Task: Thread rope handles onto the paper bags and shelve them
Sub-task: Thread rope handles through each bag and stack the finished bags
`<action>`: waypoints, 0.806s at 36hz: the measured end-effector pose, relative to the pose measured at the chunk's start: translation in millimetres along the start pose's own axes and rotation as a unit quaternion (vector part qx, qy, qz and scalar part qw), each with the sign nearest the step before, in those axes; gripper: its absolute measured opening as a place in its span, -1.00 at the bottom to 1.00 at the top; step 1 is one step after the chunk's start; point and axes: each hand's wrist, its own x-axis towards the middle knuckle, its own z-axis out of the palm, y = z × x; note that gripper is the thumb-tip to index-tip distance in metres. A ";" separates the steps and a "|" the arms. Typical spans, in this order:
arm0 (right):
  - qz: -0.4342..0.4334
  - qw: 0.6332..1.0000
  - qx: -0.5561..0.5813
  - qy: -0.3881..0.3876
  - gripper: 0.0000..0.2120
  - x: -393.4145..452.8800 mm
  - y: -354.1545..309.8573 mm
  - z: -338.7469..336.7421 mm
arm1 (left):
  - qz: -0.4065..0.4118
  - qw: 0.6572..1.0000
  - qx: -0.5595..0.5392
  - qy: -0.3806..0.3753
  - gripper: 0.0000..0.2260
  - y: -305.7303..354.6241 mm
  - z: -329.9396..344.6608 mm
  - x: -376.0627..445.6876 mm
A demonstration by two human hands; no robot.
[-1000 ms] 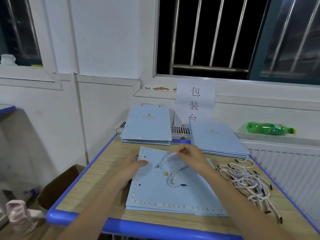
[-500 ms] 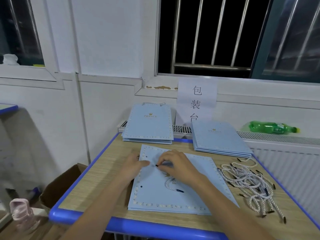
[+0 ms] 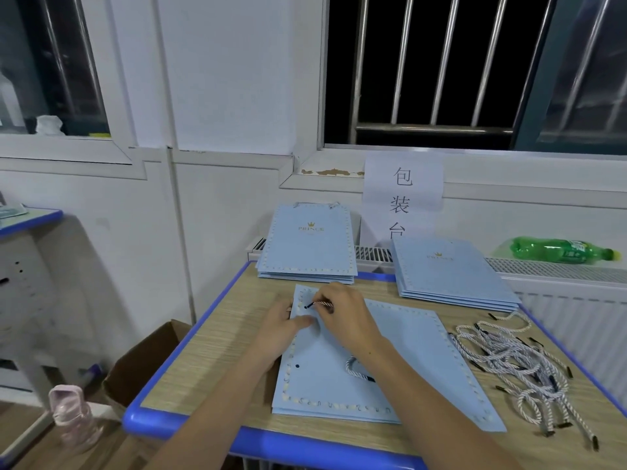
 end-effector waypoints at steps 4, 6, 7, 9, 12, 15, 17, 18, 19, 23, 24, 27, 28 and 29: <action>-0.003 1.000 -0.007 -0.005 -0.88 1.2 -1.3 2.2 | -0.001 1.000 0.002 -0.001 -0.77 0.9 -0.5 -0.5; -0.007 1.000 -0.014 -0.012 -0.87 2.7 -3.7 1.9 | -0.001 1.000 0.012 0.001 -0.80 -0.4 -1.1 0.3; -0.011 1.000 -0.020 -0.018 -0.86 3.3 -5.5 1.6 | -0.001 1.000 0.015 0.001 -0.83 -1.4 -1.1 1.0; -0.019 0.999 -0.034 -0.032 -0.84 4.3 -8.0 1.0 | -0.006 1.000 0.015 0.005 -0.87 -2.7 -1.1 2.6; -0.024 0.998 -0.036 -0.040 -0.83 3.8 -9.4 0.0 | -0.010 1.000 0.012 0.014 -0.90 -2.9 0.3 4.3; -0.022 0.999 -0.019 -0.037 -0.85 1.7 -7.5 -1.5 | -0.018 1.000 0.012 0.017 -0.87 -3.0 -0.5 4.7; -0.024 0.999 -0.012 -0.036 -0.86 0.3 -5.9 -2.1 | -0.019 1.000 0.009 0.014 -0.83 -4.2 -1.5 4.7; -0.026 0.999 -0.009 -0.036 -0.85 -0.4 -5.1 -2.0 | -0.019 1.000 0.008 0.012 -0.84 -4.7 -1.7 5.0; -0.029 0.999 -0.009 -0.035 -0.85 -0.8 -4.5 -1.8 | -0.019 1.000 0.007 0.011 -0.86 -5.3 -1.9 5.3; -0.051 0.997 -0.030 -0.043 -0.87 -0.1 -5.2 1.7 | -0.025 1.000 0.002 0.016 -0.88 -8.1 -2.5 7.1; -0.056 0.997 -0.033 -0.048 -0.87 0.2 -6.4 2.5 | -0.026 1.000 0.003 0.017 -0.82 -7.9 -2.4 6.8; -0.052 0.998 -0.011 -0.044 -0.87 0.5 -6.9 5.0 | -0.023 1.000 0.004 0.014 -0.81 -6.2 -2.2 5.0; -0.043 0.998 0.001 -0.041 -0.86 0.2 -6.1 5.7 | -0.024 1.000 0.004 0.016 -0.87 -6.7 -2.4 5.3; -0.031 0.999 0.014 -0.037 -0.84 -0.6 -5.3 6.0 | -0.028 0.999 0.001 0.019 -0.90 -6.8 -2.5 5.7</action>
